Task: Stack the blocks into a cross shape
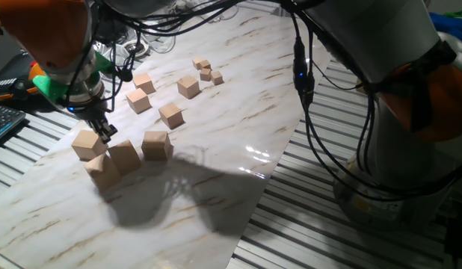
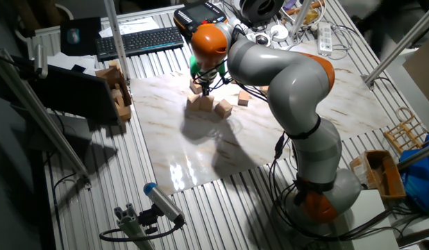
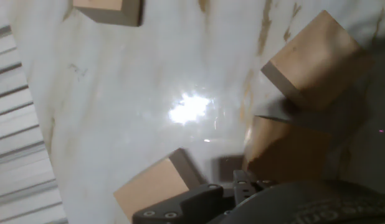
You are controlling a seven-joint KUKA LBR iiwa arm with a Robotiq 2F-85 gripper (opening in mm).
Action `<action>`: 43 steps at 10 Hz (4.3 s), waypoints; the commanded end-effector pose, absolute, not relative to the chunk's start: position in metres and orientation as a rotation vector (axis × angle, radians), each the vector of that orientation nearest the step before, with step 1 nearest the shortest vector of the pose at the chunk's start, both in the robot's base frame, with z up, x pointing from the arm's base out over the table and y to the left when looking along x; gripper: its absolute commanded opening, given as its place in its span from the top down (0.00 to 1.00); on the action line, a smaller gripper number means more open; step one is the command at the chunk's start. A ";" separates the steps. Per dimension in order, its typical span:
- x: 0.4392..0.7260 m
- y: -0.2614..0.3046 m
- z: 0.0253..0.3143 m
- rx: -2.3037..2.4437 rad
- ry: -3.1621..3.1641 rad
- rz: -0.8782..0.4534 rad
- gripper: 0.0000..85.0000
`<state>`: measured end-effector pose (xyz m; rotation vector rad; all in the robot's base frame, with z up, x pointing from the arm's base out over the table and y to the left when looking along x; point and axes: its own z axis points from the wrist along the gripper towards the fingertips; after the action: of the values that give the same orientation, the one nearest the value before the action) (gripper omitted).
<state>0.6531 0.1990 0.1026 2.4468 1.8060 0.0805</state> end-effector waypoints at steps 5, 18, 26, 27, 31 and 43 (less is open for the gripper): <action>0.659 0.184 0.087 2.521 1.720 0.076 1.00; 0.657 0.186 0.066 2.509 1.748 0.052 1.00; 0.650 0.198 0.065 2.505 1.751 0.048 1.00; 0.650 0.198 0.065 2.503 1.753 0.049 1.00; 0.652 0.198 0.068 2.488 1.709 0.054 1.00; 0.633 0.170 0.099 2.411 1.878 -0.073 1.00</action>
<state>0.6312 0.1688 0.0990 2.4131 1.8855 -0.0733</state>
